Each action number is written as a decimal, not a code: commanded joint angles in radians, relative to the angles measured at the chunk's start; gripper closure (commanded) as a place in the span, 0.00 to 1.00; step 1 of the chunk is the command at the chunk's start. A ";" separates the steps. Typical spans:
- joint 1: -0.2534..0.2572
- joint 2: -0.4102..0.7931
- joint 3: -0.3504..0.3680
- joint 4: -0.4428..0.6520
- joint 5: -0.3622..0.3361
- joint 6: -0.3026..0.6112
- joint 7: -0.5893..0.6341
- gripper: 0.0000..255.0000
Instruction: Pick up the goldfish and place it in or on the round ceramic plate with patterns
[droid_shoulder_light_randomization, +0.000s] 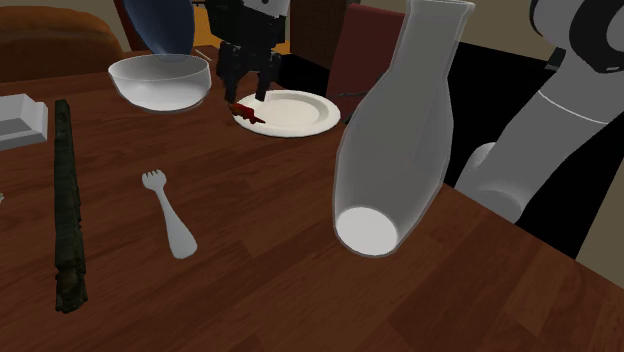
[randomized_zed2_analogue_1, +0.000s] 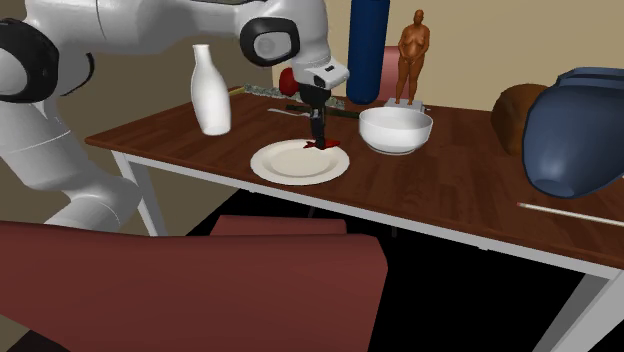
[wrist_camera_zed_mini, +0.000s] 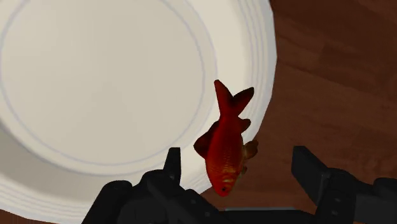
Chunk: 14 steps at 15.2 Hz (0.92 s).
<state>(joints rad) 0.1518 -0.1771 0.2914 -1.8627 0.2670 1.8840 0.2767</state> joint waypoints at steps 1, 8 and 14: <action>0.002 0.212 0.151 0.330 -0.302 -0.328 0.548 0.00; 0.025 0.188 0.118 0.208 -0.292 -0.227 0.541 0.00; 0.025 0.187 0.118 0.198 -0.291 -0.219 0.540 0.00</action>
<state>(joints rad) 0.1763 0.0098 0.4091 -1.6639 -0.0240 1.6646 0.8168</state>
